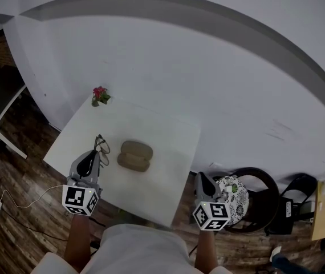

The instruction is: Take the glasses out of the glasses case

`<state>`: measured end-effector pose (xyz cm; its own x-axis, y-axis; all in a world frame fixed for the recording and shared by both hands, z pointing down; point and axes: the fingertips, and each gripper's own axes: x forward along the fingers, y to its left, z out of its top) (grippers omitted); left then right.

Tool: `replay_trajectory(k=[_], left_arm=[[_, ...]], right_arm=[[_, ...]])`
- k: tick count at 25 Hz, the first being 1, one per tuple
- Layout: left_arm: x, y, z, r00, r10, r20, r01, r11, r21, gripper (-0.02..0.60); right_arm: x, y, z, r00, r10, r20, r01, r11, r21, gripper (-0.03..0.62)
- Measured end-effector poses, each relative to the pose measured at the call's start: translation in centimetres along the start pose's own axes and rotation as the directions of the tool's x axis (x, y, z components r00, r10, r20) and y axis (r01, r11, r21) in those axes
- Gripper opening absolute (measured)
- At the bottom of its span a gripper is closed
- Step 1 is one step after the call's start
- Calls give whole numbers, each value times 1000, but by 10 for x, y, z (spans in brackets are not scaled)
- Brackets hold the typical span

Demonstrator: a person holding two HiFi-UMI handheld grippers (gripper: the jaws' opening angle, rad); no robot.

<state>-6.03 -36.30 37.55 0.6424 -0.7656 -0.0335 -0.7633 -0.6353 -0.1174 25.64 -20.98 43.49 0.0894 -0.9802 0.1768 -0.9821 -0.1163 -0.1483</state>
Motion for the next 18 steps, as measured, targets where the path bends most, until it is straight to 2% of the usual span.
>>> replay_trajectory(k=[18], left_arm=[[12,6,-1,1000,0,1,0,1000,7,21]], right_arm=[[13,-10,7,1000,-19,22,19,1000,9,2]])
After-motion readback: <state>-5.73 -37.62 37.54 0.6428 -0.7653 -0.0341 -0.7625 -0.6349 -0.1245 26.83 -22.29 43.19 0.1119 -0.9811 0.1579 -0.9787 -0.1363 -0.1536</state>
